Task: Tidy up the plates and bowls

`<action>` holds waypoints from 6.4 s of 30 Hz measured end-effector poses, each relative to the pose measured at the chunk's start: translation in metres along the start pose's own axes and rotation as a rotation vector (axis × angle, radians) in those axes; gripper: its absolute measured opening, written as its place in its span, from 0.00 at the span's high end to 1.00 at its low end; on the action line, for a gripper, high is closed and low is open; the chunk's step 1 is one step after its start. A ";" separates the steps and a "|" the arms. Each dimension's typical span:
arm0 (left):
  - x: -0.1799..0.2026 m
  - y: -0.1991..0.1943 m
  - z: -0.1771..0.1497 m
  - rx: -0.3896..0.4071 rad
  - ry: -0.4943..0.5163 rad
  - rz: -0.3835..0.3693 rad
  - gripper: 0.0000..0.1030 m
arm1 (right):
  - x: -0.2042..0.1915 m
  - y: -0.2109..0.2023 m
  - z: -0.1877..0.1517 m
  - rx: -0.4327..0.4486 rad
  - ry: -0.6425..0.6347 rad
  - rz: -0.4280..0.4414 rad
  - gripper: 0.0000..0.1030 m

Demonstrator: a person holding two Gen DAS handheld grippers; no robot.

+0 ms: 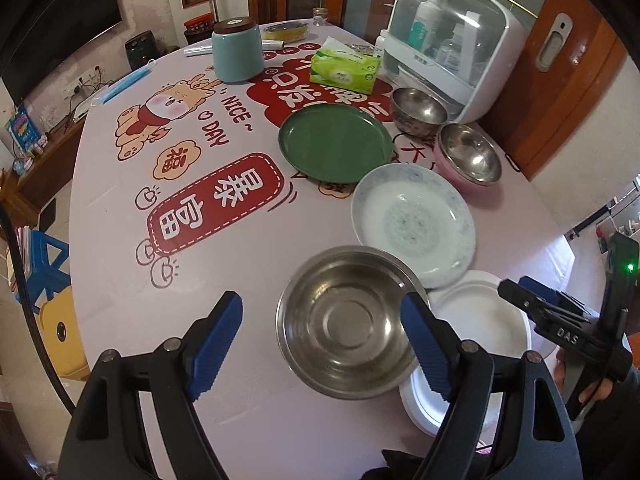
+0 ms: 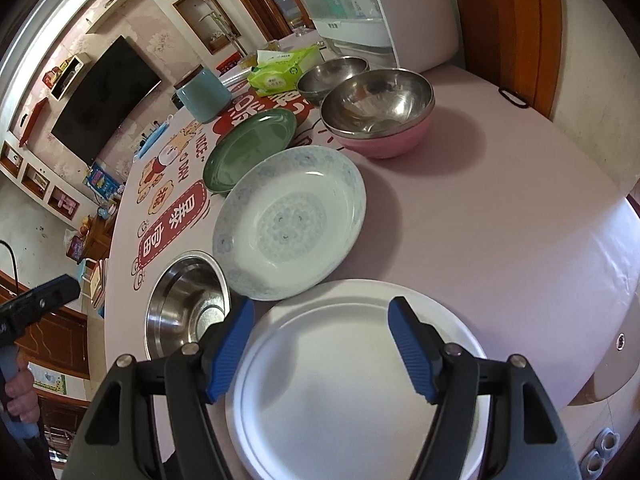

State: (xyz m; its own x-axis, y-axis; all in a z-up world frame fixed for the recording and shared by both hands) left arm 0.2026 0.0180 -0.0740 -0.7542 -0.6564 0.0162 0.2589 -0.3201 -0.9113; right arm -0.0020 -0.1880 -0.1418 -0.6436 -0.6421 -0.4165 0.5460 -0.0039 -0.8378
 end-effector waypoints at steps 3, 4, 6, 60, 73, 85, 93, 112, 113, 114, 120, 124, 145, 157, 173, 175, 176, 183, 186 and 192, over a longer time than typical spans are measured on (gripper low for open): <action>0.000 0.007 0.007 -0.012 -0.009 -0.003 0.22 | 0.004 0.004 0.002 -0.023 0.006 0.025 0.28; 0.001 0.011 0.011 -0.018 -0.012 0.000 0.22 | 0.005 0.005 0.003 -0.028 0.003 0.031 0.26; 0.003 0.016 0.015 -0.027 -0.015 0.002 0.22 | 0.007 0.009 0.007 -0.039 -0.003 0.036 0.24; 0.043 0.210 0.070 -0.258 -0.048 -0.067 0.37 | 0.025 0.114 0.074 -0.220 -0.084 0.336 0.43; 0.061 0.209 0.079 -0.251 -0.032 -0.097 0.50 | 0.043 0.116 0.080 -0.223 -0.039 0.282 0.83; 0.040 0.206 0.076 -0.237 -0.110 -0.102 0.68 | 0.041 0.114 0.079 -0.225 -0.077 0.267 0.85; 0.046 0.192 0.076 -0.204 -0.067 -0.072 0.69 | 0.036 0.111 0.078 -0.217 -0.098 0.241 0.85; 0.038 0.118 0.068 -0.025 -0.120 -0.097 0.69 | 0.021 0.073 0.075 -0.105 -0.155 0.289 0.85; 0.039 0.113 0.069 -0.011 -0.117 -0.096 0.69 | 0.020 0.070 0.075 -0.100 -0.156 0.291 0.85; 0.042 0.111 0.071 0.001 -0.115 -0.097 0.69 | 0.020 0.067 0.074 -0.093 -0.157 0.294 0.85; 0.052 0.093 0.068 0.042 -0.105 -0.102 0.69 | 0.021 0.045 0.067 -0.046 -0.173 0.308 0.85; 0.060 0.075 0.060 0.079 -0.094 -0.111 0.69 | 0.024 0.029 0.061 -0.016 -0.187 0.311 0.85; 0.109 0.027 -0.014 0.093 -0.053 -0.152 0.69 | 0.039 -0.043 0.019 0.085 -0.207 0.289 0.85; 0.128 0.037 -0.047 0.014 -0.038 -0.189 0.69 | 0.050 -0.047 -0.006 0.029 -0.221 0.186 0.85; 0.146 0.089 -0.073 -0.156 -0.058 -0.194 0.69 | 0.070 -0.002 -0.025 -0.178 -0.248 0.032 0.85; 0.146 0.097 -0.077 -0.185 -0.066 -0.193 0.69 | 0.069 0.005 -0.026 -0.201 -0.276 0.006 0.85; 0.146 0.100 -0.079 -0.195 -0.076 -0.195 0.69 | 0.068 0.008 -0.027 -0.210 -0.285 -0.001 0.85; 0.147 0.116 -0.088 -0.244 -0.084 -0.186 0.69 | 0.063 0.025 -0.030 -0.273 -0.362 -0.051 0.80; 0.150 0.117 -0.089 -0.244 -0.074 -0.178 0.69 | 0.063 0.028 -0.030 -0.289 -0.371 -0.054 0.78; 0.157 0.120 -0.084 -0.245 -0.085 -0.184 0.61 | 0.059 0.031 -0.031 -0.312 -0.413 -0.064 0.74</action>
State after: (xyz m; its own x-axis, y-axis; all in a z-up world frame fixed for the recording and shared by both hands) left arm 0.0644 -0.0663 -0.2153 -0.7194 -0.6605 0.2148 -0.0377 -0.2716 -0.9617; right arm -0.0396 -0.2018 -0.2032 -0.3705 -0.8974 -0.2396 0.2863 0.1351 -0.9486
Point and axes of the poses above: each gripper's, at about its wrist camera, not at the fingertips, and y roughly the way its jaws point, x to its right, z to its top, the point moved 1 cm from there along y, roughly the way its jaws point, and after that the axes turned 9 degrees about y, right-handed, at the moved point
